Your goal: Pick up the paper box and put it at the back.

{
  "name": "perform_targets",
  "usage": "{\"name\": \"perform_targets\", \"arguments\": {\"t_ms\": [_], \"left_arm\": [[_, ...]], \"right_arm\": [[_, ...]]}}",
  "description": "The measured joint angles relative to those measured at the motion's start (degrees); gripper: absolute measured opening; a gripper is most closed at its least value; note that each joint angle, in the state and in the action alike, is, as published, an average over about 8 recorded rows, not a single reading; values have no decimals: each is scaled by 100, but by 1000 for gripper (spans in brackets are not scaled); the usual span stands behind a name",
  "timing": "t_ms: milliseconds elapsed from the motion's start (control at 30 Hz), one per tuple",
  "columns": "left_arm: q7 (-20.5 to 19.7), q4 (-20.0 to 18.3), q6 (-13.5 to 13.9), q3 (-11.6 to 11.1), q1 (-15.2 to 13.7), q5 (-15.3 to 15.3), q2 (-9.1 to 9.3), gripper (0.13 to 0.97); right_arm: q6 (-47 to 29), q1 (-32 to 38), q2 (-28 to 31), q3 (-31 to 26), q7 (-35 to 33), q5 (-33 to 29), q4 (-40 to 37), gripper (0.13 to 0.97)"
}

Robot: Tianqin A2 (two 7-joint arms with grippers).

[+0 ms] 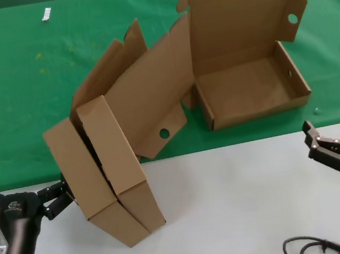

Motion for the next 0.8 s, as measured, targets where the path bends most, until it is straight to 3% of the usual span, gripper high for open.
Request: {"name": "perform_targets", "arguments": {"t_ms": [800], "left_arm": [[1,0,0,0,0,0,0,966]], "right_arm": [[-230,185,-824,30,-921,-419,-619,966]]}}
